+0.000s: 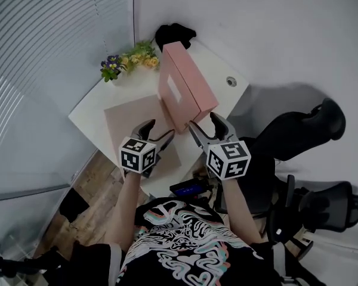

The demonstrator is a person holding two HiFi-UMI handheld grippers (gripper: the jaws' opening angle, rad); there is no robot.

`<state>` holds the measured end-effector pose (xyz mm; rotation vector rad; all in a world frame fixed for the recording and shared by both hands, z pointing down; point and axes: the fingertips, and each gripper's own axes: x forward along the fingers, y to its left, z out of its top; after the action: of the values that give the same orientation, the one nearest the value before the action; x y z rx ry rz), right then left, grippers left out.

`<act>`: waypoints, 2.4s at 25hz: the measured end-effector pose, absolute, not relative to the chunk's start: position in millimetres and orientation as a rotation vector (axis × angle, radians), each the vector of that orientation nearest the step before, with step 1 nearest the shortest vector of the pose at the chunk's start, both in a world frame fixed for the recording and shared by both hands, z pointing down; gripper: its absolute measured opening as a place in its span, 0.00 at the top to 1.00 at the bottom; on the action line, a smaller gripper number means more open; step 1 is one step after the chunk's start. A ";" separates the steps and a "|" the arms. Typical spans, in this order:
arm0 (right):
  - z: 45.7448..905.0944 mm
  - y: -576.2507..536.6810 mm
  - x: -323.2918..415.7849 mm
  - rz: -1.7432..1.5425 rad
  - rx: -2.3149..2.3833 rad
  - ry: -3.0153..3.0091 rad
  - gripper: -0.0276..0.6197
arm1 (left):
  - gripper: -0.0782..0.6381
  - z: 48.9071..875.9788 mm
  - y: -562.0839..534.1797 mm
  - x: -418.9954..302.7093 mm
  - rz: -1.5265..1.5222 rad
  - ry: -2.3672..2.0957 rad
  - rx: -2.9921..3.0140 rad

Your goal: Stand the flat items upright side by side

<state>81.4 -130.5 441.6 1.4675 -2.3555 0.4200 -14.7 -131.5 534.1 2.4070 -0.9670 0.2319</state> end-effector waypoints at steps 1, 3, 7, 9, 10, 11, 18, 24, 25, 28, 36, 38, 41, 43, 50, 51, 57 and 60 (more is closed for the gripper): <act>442.4 -127.8 81.8 0.422 1.462 -2.361 0.48 | 0.43 532.2 -131.6 -17.8 0.226 -0.995 2.397; 442.6 -122.0 82.9 0.434 1.450 -2.377 0.48 | 0.43 526.8 -133.0 -25.0 0.201 -1.067 2.372; 444.9 -105.0 81.9 0.458 1.388 -2.410 0.51 | 0.46 520.3 -127.6 -38.1 0.189 -1.177 2.327; 449.0 -94.6 80.2 0.478 1.354 -2.425 0.51 | 0.46 517.9 -121.1 -47.2 0.171 -1.218 2.295; 451.1 -89.3 78.3 0.489 1.333 -2.436 0.51 | 0.46 516.6 -117.8 -52.9 0.161 -1.243 2.279; 453.3 -83.4 75.3 0.495 1.306 -2.448 0.51 | 0.46 515.5 -113.7 -59.6 0.152 -1.270 2.265; 485.7 -43.7 36.0 0.488 1.053 -2.495 0.51 | 0.46 523.8 -65.5 -128.6 0.072 -1.502 2.106; 527.6 -48.4 0.4 0.520 0.986 -2.407 0.48 | 0.47 558.1 -55.1 -180.9 0.117 -1.550 1.989; 536.3 -52.4 -5.7 0.525 0.978 -2.379 0.47 | 0.46 564.0 -55.8 -188.8 0.110 -1.543 1.965; 561.6 -59.6 -15.1 0.561 0.965 -2.281 0.45 | 0.47 581.0 -55.0 -200.0 0.112 -1.504 1.923; 615.9 -88.7 -18.4 0.573 1.040 -2.060 0.43 | 0.47 622.9 -63.8 -209.0 0.153 -1.390 1.896; 625.5 -91.8 -16.1 0.551 1.054 -2.015 0.43 | 0.47 629.7 -64.7 -209.7 0.151 -1.364 1.888; 632.8 -95.5 -14.9 0.579 1.074 -1.989 0.42 | 0.47 639.3 -66.7 -209.3 0.145 -1.323 1.880; 634.3 -96.1 -17.5 0.617 1.080 -1.995 0.42 | 0.47 642.3 -67.5 -210.6 0.137 -1.306 1.878; 636.9 -95.4 -38.1 0.622 1.029 -2.032 0.45 | 0.47 651.6 -63.8 -219.5 0.115 -1.275 1.847; 637.0 -95.4 -42.3 0.615 1.021 -2.038 0.45 | 0.47 652.5 -63.1 -222.7 0.111 -1.278 1.840; 636.8 -97.7 -69.2 0.599 0.965 -2.080 0.44 | 0.47 653.4 -57.8 -248.4 0.076 -1.307 1.789; 637.9 -98.8 -80.9 0.597 0.940 -2.095 0.44 | 0.47 655.9 -55.7 -258.8 0.054 -1.300 1.758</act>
<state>-80.9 -98.8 637.9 0.9397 -2.0952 0.5967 -258.8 -55.7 655.9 1.7584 -1.3003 0.0537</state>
